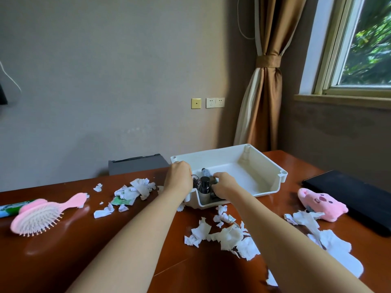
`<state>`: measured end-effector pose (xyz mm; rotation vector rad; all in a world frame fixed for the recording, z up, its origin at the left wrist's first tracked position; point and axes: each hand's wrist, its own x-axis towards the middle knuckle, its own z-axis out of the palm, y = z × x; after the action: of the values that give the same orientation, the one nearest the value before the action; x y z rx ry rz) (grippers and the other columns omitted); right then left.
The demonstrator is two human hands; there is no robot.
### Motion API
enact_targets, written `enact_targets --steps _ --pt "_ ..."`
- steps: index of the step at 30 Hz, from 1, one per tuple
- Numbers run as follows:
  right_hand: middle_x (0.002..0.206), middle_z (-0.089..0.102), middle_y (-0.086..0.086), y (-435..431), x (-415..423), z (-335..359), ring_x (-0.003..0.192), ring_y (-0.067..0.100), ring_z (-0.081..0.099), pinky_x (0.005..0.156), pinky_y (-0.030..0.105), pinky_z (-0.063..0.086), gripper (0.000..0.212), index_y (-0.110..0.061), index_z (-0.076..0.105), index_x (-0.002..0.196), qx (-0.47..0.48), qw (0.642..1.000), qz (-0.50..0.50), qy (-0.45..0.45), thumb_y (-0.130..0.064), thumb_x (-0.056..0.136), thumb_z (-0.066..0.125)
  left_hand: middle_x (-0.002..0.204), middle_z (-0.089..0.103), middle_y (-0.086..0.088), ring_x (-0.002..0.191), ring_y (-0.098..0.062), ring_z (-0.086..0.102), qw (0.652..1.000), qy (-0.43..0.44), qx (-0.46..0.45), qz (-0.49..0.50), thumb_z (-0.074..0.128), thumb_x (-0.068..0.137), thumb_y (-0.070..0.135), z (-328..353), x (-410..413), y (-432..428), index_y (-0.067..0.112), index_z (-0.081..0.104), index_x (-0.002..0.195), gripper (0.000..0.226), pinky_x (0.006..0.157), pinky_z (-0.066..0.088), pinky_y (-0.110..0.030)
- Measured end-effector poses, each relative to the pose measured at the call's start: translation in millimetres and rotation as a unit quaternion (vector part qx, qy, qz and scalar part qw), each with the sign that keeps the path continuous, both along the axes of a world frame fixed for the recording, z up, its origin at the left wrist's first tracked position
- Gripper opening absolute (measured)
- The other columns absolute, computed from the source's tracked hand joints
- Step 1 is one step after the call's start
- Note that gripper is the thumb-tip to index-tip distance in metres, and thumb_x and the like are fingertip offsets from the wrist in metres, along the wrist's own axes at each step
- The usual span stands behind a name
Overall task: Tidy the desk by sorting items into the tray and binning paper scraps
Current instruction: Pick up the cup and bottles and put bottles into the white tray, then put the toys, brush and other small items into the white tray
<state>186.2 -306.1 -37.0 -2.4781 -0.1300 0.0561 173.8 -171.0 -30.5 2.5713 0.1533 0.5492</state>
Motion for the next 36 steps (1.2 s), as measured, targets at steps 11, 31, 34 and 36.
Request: enact_targets --steps 11,31,34,36 --pt "0.126 0.059 0.015 2.0 4.7 -4.5 0.118 0.031 0.053 0.099 0.034 0.043 0.035 -0.008 0.060 0.122 -0.032 0.999 0.006 -0.024 -0.006 0.088 0.050 0.091 0.044 -0.006 0.079 -0.021 0.039 1.000 0.005 0.008 0.005 0.045 0.082 -0.013 -4.0 7.2 3.4 0.020 0.041 0.062 0.039 0.068 0.036 -0.027" --pt "0.108 0.066 0.011 -86.8 -74.1 66.1 0.089 0.023 0.060 0.084 0.032 0.055 0.024 -0.008 0.069 0.109 0.019 0.994 0.015 -0.106 -0.008 0.091 0.053 0.122 0.055 -0.007 0.116 -0.022 0.048 0.986 -0.033 0.050 -0.154 0.038 0.099 0.023 37.2 -89.0 -32.7 0.011 0.059 0.116 0.030 0.099 0.041 -0.039" --pt "0.103 0.060 0.003 -115.2 -93.1 57.8 0.090 0.021 0.061 0.080 0.028 0.056 0.023 -0.014 0.069 0.107 0.003 0.996 0.009 -0.092 -0.009 0.091 0.054 0.124 0.053 -0.005 0.115 -0.020 0.048 0.981 -0.028 0.047 -0.186 0.038 0.099 0.024 37.5 -112.0 -50.7 0.013 0.058 0.119 0.030 0.099 0.041 -0.035" --pt "0.106 0.064 0.002 -134.5 -101.3 48.3 0.093 0.022 0.064 0.081 0.028 0.057 0.021 -0.017 0.071 0.104 -0.009 0.997 0.000 -0.078 -0.010 0.090 0.057 0.126 0.053 -0.003 0.116 -0.019 0.047 0.978 -0.022 0.045 -0.202 0.039 0.099 0.025 34.4 -124.7 -61.7 0.015 0.057 0.121 0.030 0.097 0.036 -0.028"
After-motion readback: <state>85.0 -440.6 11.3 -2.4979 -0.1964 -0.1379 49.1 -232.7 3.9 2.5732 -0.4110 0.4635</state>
